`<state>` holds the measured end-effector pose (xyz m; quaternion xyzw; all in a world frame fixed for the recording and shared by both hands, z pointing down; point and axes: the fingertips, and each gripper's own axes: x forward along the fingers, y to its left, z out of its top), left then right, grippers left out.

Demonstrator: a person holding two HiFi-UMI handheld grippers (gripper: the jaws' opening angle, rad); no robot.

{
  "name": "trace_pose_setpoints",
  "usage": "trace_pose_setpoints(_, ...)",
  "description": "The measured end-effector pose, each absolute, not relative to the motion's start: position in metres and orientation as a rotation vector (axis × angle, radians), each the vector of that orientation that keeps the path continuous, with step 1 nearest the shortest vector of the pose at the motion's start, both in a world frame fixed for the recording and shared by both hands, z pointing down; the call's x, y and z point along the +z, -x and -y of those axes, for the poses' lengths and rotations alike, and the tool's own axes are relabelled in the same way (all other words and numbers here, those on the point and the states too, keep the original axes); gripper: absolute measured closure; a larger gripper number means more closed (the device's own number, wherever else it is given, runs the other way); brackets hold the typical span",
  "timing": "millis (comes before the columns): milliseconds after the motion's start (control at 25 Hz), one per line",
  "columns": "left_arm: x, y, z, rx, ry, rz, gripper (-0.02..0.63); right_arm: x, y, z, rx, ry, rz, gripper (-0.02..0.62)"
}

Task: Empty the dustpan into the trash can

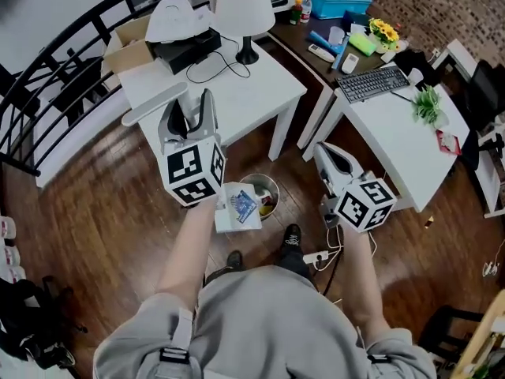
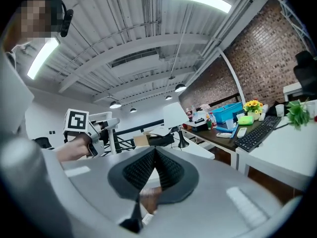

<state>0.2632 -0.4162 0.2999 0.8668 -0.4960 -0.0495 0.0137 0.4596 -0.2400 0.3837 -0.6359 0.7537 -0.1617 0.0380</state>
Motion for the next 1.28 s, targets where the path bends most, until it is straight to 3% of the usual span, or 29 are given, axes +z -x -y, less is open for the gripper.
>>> trace_pose_setpoints(400,0.308,-0.402,0.435,0.063,-2.741,1.568,0.403,0.375,-0.569,0.275,-0.51,1.754,-2.461,0.595)
trace_pose_setpoints(1280,0.348,-0.601,0.458,0.401,-2.889,1.47,0.403,0.376,-0.687,0.264,-0.531,1.794,-2.395,0.595)
